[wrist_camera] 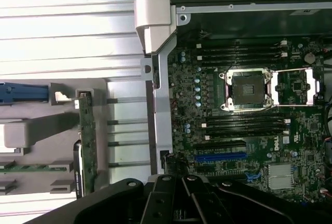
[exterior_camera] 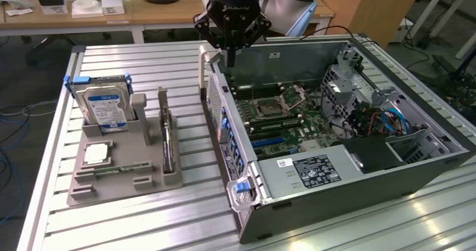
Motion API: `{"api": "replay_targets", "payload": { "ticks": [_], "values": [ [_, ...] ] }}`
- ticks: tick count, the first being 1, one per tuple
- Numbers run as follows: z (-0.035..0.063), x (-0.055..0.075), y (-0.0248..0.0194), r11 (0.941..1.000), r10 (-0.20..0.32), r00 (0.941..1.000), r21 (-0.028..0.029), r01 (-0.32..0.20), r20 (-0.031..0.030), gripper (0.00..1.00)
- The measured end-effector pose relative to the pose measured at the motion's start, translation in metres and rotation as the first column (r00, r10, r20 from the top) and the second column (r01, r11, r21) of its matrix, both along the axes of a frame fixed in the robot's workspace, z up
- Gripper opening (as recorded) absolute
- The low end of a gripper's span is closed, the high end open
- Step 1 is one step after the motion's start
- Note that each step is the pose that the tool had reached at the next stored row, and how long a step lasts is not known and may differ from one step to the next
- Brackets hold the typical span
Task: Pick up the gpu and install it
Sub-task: 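Reach for the gpu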
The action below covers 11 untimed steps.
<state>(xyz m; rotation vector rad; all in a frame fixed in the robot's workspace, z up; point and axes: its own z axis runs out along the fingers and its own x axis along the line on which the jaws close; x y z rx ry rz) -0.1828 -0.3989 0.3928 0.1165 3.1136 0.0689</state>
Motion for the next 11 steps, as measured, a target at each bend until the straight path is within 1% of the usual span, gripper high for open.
{"api": "replay_targets", "payload": {
  "ticks": [11],
  "values": [
    [-0.0001, -0.0108, 0.0000, 1.0000, 0.000, 1.0000, -0.0001, 0.000, 0.0000, 0.11]
  ]
}}
